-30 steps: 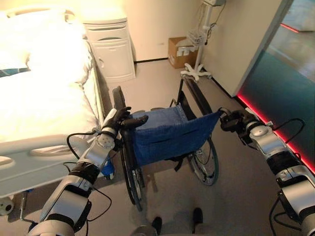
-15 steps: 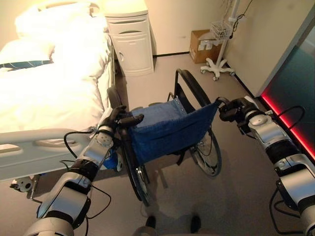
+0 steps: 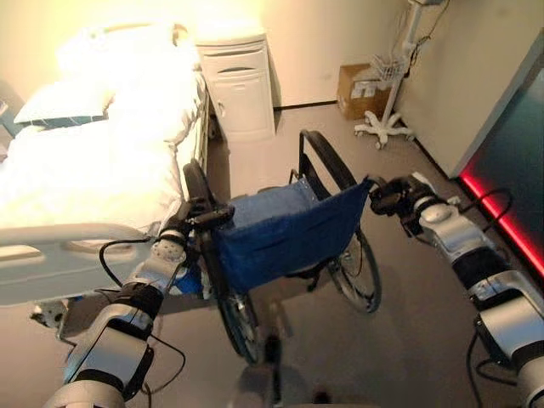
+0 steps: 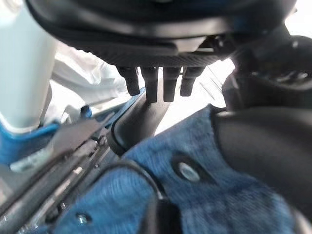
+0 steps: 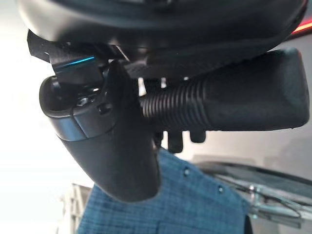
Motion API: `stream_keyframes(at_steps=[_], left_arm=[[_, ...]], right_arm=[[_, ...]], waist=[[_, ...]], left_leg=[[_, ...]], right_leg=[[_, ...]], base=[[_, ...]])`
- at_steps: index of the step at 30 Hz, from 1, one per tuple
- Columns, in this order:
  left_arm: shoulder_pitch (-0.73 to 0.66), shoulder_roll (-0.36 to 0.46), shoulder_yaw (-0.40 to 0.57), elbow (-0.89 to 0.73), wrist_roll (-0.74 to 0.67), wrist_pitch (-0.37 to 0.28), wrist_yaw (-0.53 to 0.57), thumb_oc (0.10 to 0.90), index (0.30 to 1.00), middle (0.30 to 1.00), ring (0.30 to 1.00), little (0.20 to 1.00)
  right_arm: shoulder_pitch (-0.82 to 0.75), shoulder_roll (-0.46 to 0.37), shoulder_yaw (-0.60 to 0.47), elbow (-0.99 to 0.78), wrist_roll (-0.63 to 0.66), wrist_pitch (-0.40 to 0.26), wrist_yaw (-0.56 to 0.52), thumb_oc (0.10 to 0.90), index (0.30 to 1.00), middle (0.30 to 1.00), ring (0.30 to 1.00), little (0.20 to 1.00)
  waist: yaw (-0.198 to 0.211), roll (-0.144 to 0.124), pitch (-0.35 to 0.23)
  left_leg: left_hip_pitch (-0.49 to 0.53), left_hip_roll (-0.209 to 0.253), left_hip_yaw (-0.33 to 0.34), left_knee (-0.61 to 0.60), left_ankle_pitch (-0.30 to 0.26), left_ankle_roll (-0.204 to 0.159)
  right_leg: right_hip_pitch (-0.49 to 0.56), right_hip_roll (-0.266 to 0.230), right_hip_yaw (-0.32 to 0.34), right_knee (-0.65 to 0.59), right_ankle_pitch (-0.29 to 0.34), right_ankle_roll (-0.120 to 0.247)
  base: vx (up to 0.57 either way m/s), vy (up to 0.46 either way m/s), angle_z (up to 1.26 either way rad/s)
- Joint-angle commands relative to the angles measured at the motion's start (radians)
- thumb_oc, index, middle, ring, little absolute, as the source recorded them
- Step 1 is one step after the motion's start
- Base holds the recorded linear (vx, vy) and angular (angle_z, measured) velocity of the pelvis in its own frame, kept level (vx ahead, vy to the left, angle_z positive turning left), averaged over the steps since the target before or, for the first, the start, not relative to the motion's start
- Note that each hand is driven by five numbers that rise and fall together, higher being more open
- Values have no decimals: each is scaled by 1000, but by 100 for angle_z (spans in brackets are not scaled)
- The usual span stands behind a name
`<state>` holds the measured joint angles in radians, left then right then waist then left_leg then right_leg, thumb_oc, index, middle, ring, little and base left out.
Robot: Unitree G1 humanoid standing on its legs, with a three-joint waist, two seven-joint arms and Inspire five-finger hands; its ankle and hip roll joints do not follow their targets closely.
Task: Push the wheelchair next to the bed
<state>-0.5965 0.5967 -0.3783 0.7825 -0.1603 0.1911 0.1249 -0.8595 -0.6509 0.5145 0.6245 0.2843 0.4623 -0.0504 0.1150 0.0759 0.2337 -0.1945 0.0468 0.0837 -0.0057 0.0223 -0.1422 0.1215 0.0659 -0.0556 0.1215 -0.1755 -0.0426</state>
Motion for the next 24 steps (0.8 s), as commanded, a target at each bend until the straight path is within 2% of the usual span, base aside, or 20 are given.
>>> stream_keyframes(at_steps=[1,4,8,13,15,16,18,19,21,22,23,24], left_arm=[[63,-68,-75,8,8,22,-36,400,300,300,300,300],[58,-66,-77,17,18,20,-47,400,300,300,300,300],[42,-92,-93,36,25,14,-27,400,300,300,300,300],[62,-121,-74,37,49,16,-10,400,300,300,300,300],[61,-123,-72,42,55,11,-9,400,300,300,300,300],[63,-125,-77,46,56,8,-7,400,300,300,300,300],[70,-122,-80,49,58,1,-16,400,300,300,300,300],[76,-123,-77,51,63,1,-24,400,300,300,300,300],[78,-125,-75,50,64,1,-23,400,300,300,300,300],[80,-126,-71,44,75,1,-30,400,300,300,300,300],[75,-121,-72,36,84,-2,-37,400,300,300,300,300],[75,-121,-72,36,84,-2,-37,400,300,300,300,300]], right_arm=[[97,131,-42,67,107,-39,18,400,300,300,300,300],[125,147,-42,77,107,-62,8,400,300,300,300,300],[121,182,-47,96,84,-82,-8,400,300,300,300,300],[107,191,-55,102,72,-83,-4,400,300,300,300,300],[104,191,-62,103,81,-93,-15,400,300,300,300,300],[112,192,-68,100,94,-101,-24,400,300,300,300,300],[134,186,-76,93,110,-101,-27,400,300,300,300,300],[161,178,-80,74,112,-93,-27,400,300,300,300,300],[168,174,-79,61,114,-84,-27,400,300,300,300,300],[183,162,-78,27,127,-62,-37,400,300,300,300,300],[187,156,-79,16,140,-60,-50,400,300,300,300,300],[187,156,-79,15,141,-60,-50,400,300,300,300,300]], waist=[[7,-78,13],[20,-93,-15],[22,-110,-39],[38,-118,-67],[43,-116,-80],[33,-110,-89],[10,-104,-99],[-20,-94,-102],[-35,-88,-97],[-74,-71,-70],[-85,-71,-55],[-89,-72,-51]], left_leg=[[-68,-50,-6,125,89,104],[-35,-64,-11,121,54,136],[-32,-87,-12,113,44,156],[-19,-109,-27,104,31,175],[-22,-119,-30,105,23,190],[-12,-125,-38,104,13,199],[15,-133,-51,102,1,207],[57,-135,-66,100,-13,210],[77,-134,-73,99,-18,210],[141,-134,-119,99,-39,211],[151,-140,-147,119,-65,215],[154,-141,-151,123,-69,215]], right_leg=[[113,-112,-27,5,19,112],[113,-151,-57,20,42,140],[89,-194,-68,61,117,177],[88,-231,-62,148,212,185],[80,-232,-41,258,258,186],[53,-211,-8,340,279,187],[-12,-176,28,427,296,186],[-109,-165,42,458,312,177],[-152,-162,48,460,301,170],[-289,-147,63,415,276,146],[-355,-146,71,351,286,138],[-351,-148,68,354,281,138]], base=[[336,136,-67],[311,127,-25],[227,151,-8],[214,139,-5],[215,131,13],[236,117,29],[340,123,27],[370,105,29],[290,22,52],[322,-98,57],[292,-102,47],[248,-222,59]])
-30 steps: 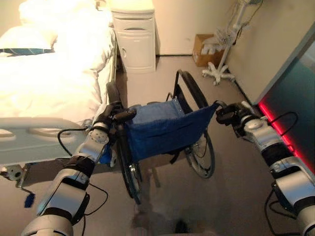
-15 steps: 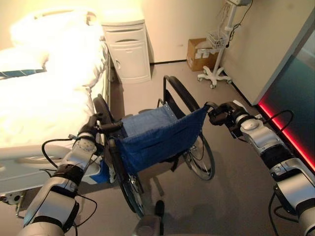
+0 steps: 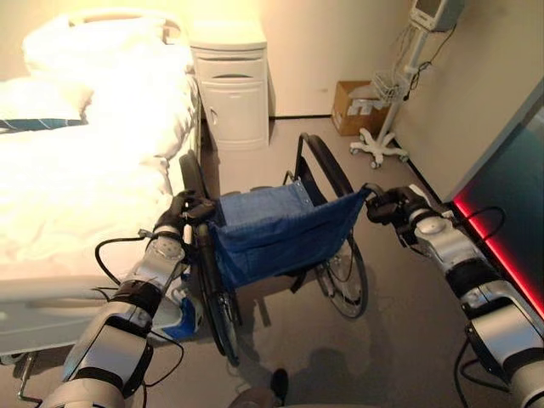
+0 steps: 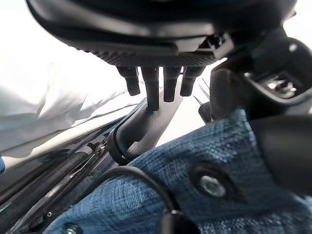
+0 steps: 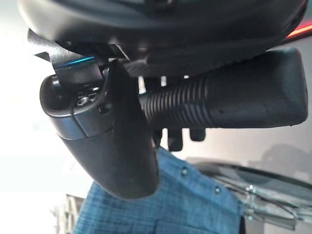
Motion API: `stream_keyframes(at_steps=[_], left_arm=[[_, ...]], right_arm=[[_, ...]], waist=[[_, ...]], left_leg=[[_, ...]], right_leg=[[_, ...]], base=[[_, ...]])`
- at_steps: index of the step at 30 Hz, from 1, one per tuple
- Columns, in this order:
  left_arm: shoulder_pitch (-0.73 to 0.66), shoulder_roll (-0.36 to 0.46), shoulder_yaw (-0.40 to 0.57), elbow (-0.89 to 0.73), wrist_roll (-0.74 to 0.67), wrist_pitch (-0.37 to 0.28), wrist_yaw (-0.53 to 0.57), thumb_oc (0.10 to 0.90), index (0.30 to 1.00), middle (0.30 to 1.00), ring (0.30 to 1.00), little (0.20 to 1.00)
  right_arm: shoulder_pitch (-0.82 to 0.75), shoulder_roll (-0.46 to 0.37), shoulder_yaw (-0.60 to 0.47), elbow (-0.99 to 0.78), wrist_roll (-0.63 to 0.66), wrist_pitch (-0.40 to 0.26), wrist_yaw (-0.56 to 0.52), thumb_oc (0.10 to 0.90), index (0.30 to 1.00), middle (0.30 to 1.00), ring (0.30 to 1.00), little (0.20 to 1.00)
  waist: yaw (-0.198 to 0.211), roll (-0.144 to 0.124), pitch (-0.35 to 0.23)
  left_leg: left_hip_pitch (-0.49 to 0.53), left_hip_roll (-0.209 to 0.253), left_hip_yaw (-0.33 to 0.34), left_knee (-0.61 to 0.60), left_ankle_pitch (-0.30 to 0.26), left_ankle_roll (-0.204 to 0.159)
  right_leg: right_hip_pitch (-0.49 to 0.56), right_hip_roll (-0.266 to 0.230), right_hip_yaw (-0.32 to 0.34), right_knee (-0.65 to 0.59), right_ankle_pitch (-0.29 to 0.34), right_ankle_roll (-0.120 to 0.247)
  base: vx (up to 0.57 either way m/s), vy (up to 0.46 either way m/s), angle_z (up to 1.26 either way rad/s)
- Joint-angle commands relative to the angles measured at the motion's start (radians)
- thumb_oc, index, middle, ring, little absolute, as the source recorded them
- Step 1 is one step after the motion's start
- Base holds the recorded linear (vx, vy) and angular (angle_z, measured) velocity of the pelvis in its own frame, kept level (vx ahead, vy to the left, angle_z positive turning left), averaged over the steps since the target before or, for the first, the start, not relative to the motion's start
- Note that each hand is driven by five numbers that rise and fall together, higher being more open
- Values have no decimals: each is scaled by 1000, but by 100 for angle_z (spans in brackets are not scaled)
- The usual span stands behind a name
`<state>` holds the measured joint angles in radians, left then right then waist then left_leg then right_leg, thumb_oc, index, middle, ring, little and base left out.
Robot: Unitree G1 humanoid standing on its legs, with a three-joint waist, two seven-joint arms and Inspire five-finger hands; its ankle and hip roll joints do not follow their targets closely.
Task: Push the wheelchair next to the bed
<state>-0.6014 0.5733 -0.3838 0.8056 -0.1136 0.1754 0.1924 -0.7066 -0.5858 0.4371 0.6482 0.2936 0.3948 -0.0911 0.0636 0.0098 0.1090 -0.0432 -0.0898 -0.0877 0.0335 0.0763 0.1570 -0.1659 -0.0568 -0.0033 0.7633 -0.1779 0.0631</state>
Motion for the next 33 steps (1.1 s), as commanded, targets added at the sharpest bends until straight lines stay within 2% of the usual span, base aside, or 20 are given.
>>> stream_keyframes(at_steps=[1,2,4,6,8,9,11,12,13,15,16,22,23,24,25,26,28,29,31,33], left_arm=[[64,-82,-75,0,46,9,-113,400,300,300,300,300],[44,-67,-86,-1,40,-4,-122,400,300,300,300,300],[38,-68,-89,2,43,-15,-127,400,300,300,300,300],[36,-81,-89,-2,60,-19,-136,400,300,300,300,300],[41,-85,-91,-17,67,-13,-140,400,300,300,300,300],[35,-88,-90,-19,59,-10,-137,400,300,300,300,300],[23,-93,-98,-12,25,-5,-126,400,300,300,300,300],[13,-91,-105,-6,-3,-8,-137,400,300,300,300,300],[12,-91,-105,-7,1,-8,-140,400,300,300,300,300],[2,-105,-114,-17,20,-12,-146,400,300,300,300,300],[-10,-113,-119,-15,24,-17,-138,400,300,300,300,300],[-56,-99,-115,13,-8,-23,-127,400,300,300,300,300],[-52,-93,-112,13,-19,-26,-127,400,300,300,300,300],[-40,-89,-107,13,-33,-26,-124,400,300,300,300,300],[-37,-90,-107,14,-34,-27,-121,400,300,300,300,300],[-30,-92,-106,15,-40,-30,-114,400,300,300,300,300],[-19,-89,-106,-2,-41,-29,-118,400,300,300,300,300],[-13,-87,-105,-13,-34,-27,-126,400,300,300,300,300],[22,-86,-98,-32,-12,-42,-131,400,300,300,300,300],[50,-79,-104,-63,3,-45,-127,400,300,300,300,300]], right_arm=[[33,81,-2,-21,154,3,-30,400,300,300,300,300],[27,68,-15,-20,159,1,-34,400,300,300,300,300],[22,59,-24,-26,167,16,-41,400,300,300,300,300],[23,48,-39,-53,180,44,-63,400,300,300,300,300],[16,49,-42,-72,180,61,-68,400,300,300,300,300],[-9,44,-37,-58,188,54,-64,400,300,300,300,300],[-28,45,-26,-41,198,57,-63,400,300,300,300,300],[-43,45,-20,-23,205,61,-64,400,300,300,300,300],[-44,46,-20,-15,206,56,-60,400,300,300,300,300],[-32,41,-29,-1,215,43,-62,400,300,300,300,300],[-29,44,-29,6,216,26,-67,400,300,300,300,300],[-57,32,-11,15,220,12,-56,400,300,300,300,300],[-57,26,-7,11,221,16,-48,400,300,300,300,300],[-41,19,2,3,211,11,-29,400,300,300,300,300],[-39,18,4,3,210,9,-25,400,300,300,300,300],[-28,16,10,3,212,-2,-22,400,300,300,300,300],[-4,16,15,-19,229,-12,-53,400,300,300,300,300],[-2,26,14,-25,242,-10,-73,400,300,300,300,300],[3,55,10,-18,242,-17,-103,400,300,300,300,300],[15,68,4,-49,264,-10,-141,400,300,300,300,300]], waist=[[-57,-29,106],[-74,-38,130],[-87,-39,136],[-98,-32,140],[-98,-44,137],[-97,-64,130],[-105,-68,127],[-119,-70,120],[-121,-70,119],[-141,-68,121],[-144,-69,124],[-166,-50,120],[-174,-43,111],[-193,-35,93],[-196,-37,88],[-198,-41,81],[-163,-61,111],[-132,-63,149],[-80,-37,189],[-36,-4,219]], left_leg=[[19,-26,-12,127,-182,-80],[49,-33,-44,150,-233,-84],[89,-25,-55,142,-257,-91],[143,2,-67,130,-283,-107],[157,22,-60,157,-313,-120],[151,37,-42,194,-329,-135],[153,57,-30,210,-338,-150],[201,104,3,203,-343,-171],[207,119,23,200,-338,-178],[215,193,116,178,-262,-204],[207,207,136,159,-231,-216],[218,219,110,151,-135,-246],[232,232,104,182,-90,-254],[251,273,110,287,25,-271],[248,275,109,314,50,-273],[223,274,104,394,84,-272],[-1,224,118,591,81,-243],[-122,197,140,593,63,-229],[-198,134,134,422,76,-215],[-230,152,139,168,179,-233]], right_leg=[[-112,-57,19,-454,317,36],[-131,-73,25,-617,316,50],[-131,-91,18,-768,326,70],[-117,-101,34,-809,329,78],[-94,-112,27,-762,317,81],[-61,-119,13,-757,321,85],[-61,-113,26,-682,314,86],[-74,-121,3,-606,319,91],[-71,-126,-11,-602,320,90],[-36,-121,-50,-612,311,76],[-19,-122,-68,-629,309,76],[-26,-90,-80,-622,276,44],[-34,-79,-79,-610,267,32],[-31,-51,-81,-598,239,-5],[-30,-47,-81,-599,234,-13],[-14,-33,-81,-596,213,-35],[89,-1,-76,-594,162,-76],[160,18,-73,-595,143,-80],[232,62,-48,-585,113,-69],[329,107,-25,-579,62,-66]], base=[[369,-348,98],[441,-390,107],[324,-223,86],[418,-274,59],[491,-405,52],[414,-369,37],[404,-289,21],[408,-238,11],[460,-262,7],[365,-257,31],[254,-241,54],[202,-150,31],[333,-166,2],[296,-160,4],[343,-182,13],[301,-171,22],[472,-238,18],[517,-145,-6],[563,23,-39],[705,169,-68]])
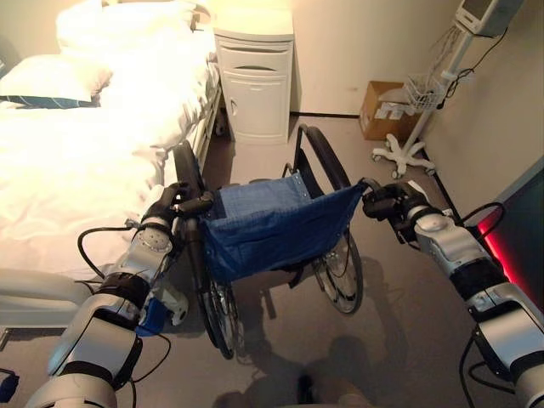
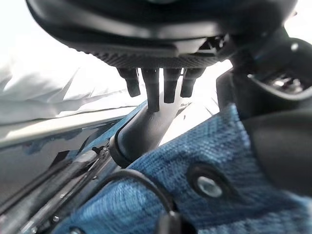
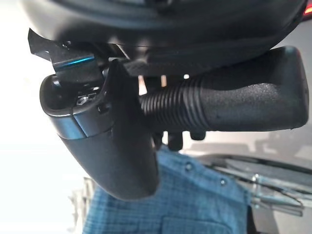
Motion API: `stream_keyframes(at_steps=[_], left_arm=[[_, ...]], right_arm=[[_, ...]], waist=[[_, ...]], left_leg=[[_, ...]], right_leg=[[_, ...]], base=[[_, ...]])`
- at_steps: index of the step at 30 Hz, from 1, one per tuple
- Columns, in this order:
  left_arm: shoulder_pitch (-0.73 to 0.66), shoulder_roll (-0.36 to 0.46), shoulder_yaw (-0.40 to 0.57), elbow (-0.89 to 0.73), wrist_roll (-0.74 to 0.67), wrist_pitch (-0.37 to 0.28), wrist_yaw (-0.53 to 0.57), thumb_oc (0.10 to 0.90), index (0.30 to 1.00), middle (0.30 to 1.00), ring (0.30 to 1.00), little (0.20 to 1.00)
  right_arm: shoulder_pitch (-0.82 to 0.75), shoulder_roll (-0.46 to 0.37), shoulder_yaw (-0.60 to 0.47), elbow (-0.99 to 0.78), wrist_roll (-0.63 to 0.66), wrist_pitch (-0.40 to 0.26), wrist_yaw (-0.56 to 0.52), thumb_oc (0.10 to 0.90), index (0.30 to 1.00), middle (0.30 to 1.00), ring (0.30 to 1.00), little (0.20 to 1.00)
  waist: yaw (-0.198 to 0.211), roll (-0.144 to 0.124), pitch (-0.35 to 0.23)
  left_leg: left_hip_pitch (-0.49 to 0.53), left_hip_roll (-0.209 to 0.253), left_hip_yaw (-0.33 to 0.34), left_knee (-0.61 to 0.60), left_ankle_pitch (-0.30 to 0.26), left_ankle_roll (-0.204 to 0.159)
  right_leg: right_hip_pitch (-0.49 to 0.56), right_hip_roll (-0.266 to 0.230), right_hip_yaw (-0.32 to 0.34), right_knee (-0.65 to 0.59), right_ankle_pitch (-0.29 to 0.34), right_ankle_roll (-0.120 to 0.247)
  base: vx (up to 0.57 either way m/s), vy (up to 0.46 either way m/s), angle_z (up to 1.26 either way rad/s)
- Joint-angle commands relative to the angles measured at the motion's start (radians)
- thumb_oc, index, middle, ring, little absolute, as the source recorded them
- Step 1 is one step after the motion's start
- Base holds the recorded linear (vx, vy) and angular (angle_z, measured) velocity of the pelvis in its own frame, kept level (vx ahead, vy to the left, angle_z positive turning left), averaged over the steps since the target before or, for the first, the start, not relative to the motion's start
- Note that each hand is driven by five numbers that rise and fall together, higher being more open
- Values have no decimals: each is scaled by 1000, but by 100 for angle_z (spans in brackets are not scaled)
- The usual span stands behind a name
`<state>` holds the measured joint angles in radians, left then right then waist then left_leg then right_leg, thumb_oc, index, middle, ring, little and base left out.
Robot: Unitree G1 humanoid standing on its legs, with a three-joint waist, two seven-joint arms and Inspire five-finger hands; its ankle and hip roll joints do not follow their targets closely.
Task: Push the wheelchair next to the bed
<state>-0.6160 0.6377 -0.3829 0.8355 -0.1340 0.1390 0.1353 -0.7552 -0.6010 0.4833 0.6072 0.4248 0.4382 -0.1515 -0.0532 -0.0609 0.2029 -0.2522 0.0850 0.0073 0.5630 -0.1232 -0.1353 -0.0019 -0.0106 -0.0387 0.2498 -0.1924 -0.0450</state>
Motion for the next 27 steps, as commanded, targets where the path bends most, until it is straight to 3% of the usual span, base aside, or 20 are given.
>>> stream_keyframes(at_steps=[1,3,5,7,9,12,21,27], left_arm=[[65,-138,-103,-92,22,-9,-68,400,300,300,300,300],[53,-115,-93,-84,8,-7,-64,400,300,300,300,300],[36,-101,-78,-56,-8,-5,-72,400,300,300,300,300],[27,-88,-78,-28,-23,2,-90,400,300,300,300,300],[27,-79,-79,-37,-19,18,-103,400,300,300,300,300],[20,-85,-85,-36,9,27,-93,400,300,300,300,300],[27,-83,-59,-26,55,37,-64,400,300,300,300,300],[87,-82,-20,-28,68,38,-60,400,300,300,300,300]], right_arm=[[67,83,-42,-20,137,-52,-81,400,300,300,300,300],[57,74,-38,-34,143,-57,-61,400,300,300,300,300],[57,70,-38,-26,123,-53,-22,400,300,300,300,300],[112,77,-58,-28,103,-51,11,400,300,300,300,300],[162,86,-66,-26,102,-65,22,400,300,300,300,300],[180,122,-62,-29,109,-98,-9,400,300,300,300,300],[195,167,-70,-94,180,-104,14,400,300,300,300,300],[261,174,-86,-115,149,-118,69,400,300,300,300,300]], waist=[[95,71,126],[120,76,121],[113,82,95],[107,83,56],[117,63,28],[127,48,11],[127,33,-44],[131,42,-96]], left_leg=[[-29,-30,27,-462,383,55],[-42,-35,-11,-601,371,52],[-13,-23,37,-618,303,66],[-12,-31,66,-480,273,81],[4,-40,71,-438,239,99],[49,-60,75,-473,230,123],[76,-109,94,-497,205,150],[117,-124,91,-512,180,177]], right_leg=[[190,66,29,-66,60,50],[228,63,70,-52,7,66],[233,38,80,-16,-33,88],[249,5,56,17,-42,108],[236,-45,14,35,35,143],[224,-89,-6,52,123,185],[183,-130,-6,66,278,202],[162,-129,14,206,374,208]], base=[[684,252,-59],[483,290,-70],[465,344,-97],[481,267,-90],[434,194,-20],[297,167,-14],[235,133,-14],[273,121,-5]])
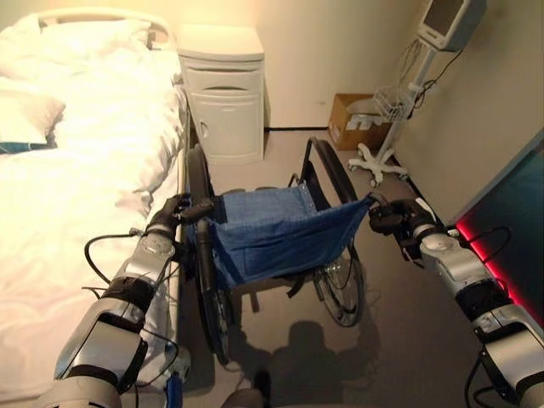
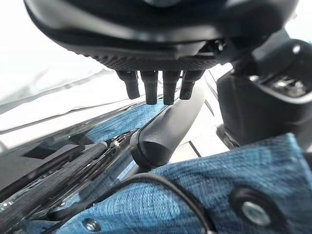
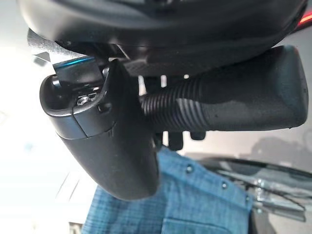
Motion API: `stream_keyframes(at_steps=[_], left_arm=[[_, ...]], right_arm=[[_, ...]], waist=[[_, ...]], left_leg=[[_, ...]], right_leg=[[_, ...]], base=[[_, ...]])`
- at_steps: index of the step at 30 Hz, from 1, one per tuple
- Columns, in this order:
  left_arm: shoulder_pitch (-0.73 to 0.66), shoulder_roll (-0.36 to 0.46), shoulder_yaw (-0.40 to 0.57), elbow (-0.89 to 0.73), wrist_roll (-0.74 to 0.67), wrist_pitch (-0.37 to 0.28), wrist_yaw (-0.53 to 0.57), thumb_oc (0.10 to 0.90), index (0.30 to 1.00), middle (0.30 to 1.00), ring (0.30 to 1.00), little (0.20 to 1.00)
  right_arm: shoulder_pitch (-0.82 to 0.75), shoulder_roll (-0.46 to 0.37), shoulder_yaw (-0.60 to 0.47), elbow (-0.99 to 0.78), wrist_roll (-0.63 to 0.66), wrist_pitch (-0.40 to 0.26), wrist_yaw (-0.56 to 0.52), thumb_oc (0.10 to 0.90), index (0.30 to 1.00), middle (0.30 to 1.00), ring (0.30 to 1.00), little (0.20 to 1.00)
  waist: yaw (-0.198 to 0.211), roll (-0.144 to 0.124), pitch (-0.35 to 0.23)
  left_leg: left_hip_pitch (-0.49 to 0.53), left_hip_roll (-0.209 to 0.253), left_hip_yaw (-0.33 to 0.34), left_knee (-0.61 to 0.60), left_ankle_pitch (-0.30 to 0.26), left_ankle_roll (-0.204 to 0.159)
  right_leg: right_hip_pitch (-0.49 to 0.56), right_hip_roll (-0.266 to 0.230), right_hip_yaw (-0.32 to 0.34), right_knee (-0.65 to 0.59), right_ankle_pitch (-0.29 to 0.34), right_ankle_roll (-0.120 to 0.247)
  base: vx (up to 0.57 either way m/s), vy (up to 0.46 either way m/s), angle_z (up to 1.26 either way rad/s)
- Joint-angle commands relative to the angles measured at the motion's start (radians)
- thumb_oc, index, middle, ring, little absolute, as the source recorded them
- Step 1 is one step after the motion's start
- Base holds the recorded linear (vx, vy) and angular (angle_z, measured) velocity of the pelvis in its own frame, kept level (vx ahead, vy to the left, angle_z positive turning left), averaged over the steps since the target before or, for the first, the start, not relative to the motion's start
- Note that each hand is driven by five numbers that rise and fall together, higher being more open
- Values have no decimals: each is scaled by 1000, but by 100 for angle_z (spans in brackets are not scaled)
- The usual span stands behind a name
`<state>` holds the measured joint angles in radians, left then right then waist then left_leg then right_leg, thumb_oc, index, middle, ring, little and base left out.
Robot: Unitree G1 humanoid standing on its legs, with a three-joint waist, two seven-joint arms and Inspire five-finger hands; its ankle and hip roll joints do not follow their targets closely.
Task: Push the wheelchair next to the bed
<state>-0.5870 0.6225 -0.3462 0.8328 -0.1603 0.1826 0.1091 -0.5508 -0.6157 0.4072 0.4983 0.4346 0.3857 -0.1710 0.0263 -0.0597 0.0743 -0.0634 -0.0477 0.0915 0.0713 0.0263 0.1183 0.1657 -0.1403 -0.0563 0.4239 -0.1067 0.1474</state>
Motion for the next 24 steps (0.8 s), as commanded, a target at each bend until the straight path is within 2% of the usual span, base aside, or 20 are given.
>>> stream_keyframes(at_steps=[1,2,4,6,7,9,11,12,15,16,17,18,19,21,24], left_arm=[[59,-67,-56,-24,98,-6,-35,400,300,300,300,300],[74,-71,-52,-27,108,-2,-29,400,300,300,300,300],[96,-70,-43,-29,110,-4,-27,400,300,300,300,300],[115,-75,-37,-35,113,-7,-21,400,300,300,300,300],[133,-76,-28,-49,123,-10,-26,400,300,300,300,300],[142,-78,-22,-75,132,-7,-35,400,300,300,300,300],[140,-78,-25,-82,130,-14,-35,400,300,300,300,300],[133,-84,-28,-94,137,-30,-30,400,300,300,300,300],[126,-88,-33,-108,158,-32,-30,400,300,300,300,300],[119,-91,-33,-98,160,-39,-31,400,300,300,300,300],[108,-97,-34,-83,129,-43,-19,400,300,300,300,300],[106,-96,-38,-73,104,-49,-29,400,300,300,300,300],[107,-93,-36,-75,112,-40,-36,400,300,300,300,300],[111,-96,-43,-75,104,-44,-32,400,300,300,300,300],[89,-92,-44,-83,109,-41,-27,400,300,300,300,300]], right_arm=[[58,189,-11,-5,138,-67,90,400,300,300,300,300],[78,187,-15,-15,131,-69,103,400,300,300,300,300],[95,176,-13,-31,137,-58,111,400,300,300,300,300],[107,166,-10,-46,139,-46,110,400,300,300,300,300],[125,155,-14,-75,142,-33,99,400,300,300,300,300],[142,137,-26,-105,156,-16,86,400,300,300,300,300],[150,123,-40,-114,158,-12,91,400,300,300,300,300],[145,100,-68,-123,158,-3,101,400,300,300,300,300],[106,100,-74,-123,169,7,81,400,300,300,300,300],[91,102,-69,-113,177,8,69,400,300,300,300,300],[73,109,-58,-97,188,11,55,400,300,300,300,300],[61,112,-44,-88,190,15,47,400,300,300,300,300],[60,112,-42,-88,186,20,49,400,300,300,300,300],[61,107,-34,-75,187,12,53,400,300,300,300,300],[53,98,-25,-66,182,1,67,400,300,300,300,300]], waist=[[53,41,31],[53,45,24],[41,50,25],[12,53,35],[-18,60,55],[-60,45,88],[-80,37,108],[-102,34,130],[-98,25,132],[-96,16,126],[-95,5,119],[-103,2,111],[-103,1,109],[-111,3,113],[-111,2,116]], left_leg=[[-72,7,7,-20,29,-74],[-58,8,9,-21,14,-65],[-25,10,9,-30,1,-59],[19,4,-8,-35,-8,-59],[69,1,-36,-47,-23,-60],[135,-23,-80,-47,-82,-55],[166,-32,-108,-43,-114,-56],[219,-22,-142,-38,-159,-69],[222,-18,-149,-21,-178,-75],[216,-22,-146,0,-188,-80],[203,-21,-128,37,-202,-86],[214,-8,-129,70,-221,-94],[227,10,-112,87,-233,-106],[234,54,-68,102,-214,-124],[235,74,-57,87,-179,-144]], right_leg=[[-6,0,30,42,292,16],[-33,4,21,126,307,19],[-98,26,18,166,297,14],[-194,68,31,117,269,0],[-305,81,25,89,242,-16],[-409,64,24,-78,280,-20],[-438,47,16,-197,291,-15],[-468,28,-11,-420,275,-4],[-429,42,-13,-411,244,-10],[-400,41,-13,-458,253,-13],[-371,33,-6,-430,257,-16],[-379,40,21,-338,255,-16],[-377,26,-11,-299,247,-20],[-351,22,-29,-297,233,-34],[-312,31,-38,-327,225,-40]], base=[[254,90,0],[250,88,-10],[311,71,-15],[312,12,-2],[345,-54,12],[347,-111,18],[388,-187,83],[467,-246,121],[301,-228,97],[360,-298,51],[397,-267,38],[412,-235,33],[332,-148,42],[350,-165,39],[260,-166,36]])
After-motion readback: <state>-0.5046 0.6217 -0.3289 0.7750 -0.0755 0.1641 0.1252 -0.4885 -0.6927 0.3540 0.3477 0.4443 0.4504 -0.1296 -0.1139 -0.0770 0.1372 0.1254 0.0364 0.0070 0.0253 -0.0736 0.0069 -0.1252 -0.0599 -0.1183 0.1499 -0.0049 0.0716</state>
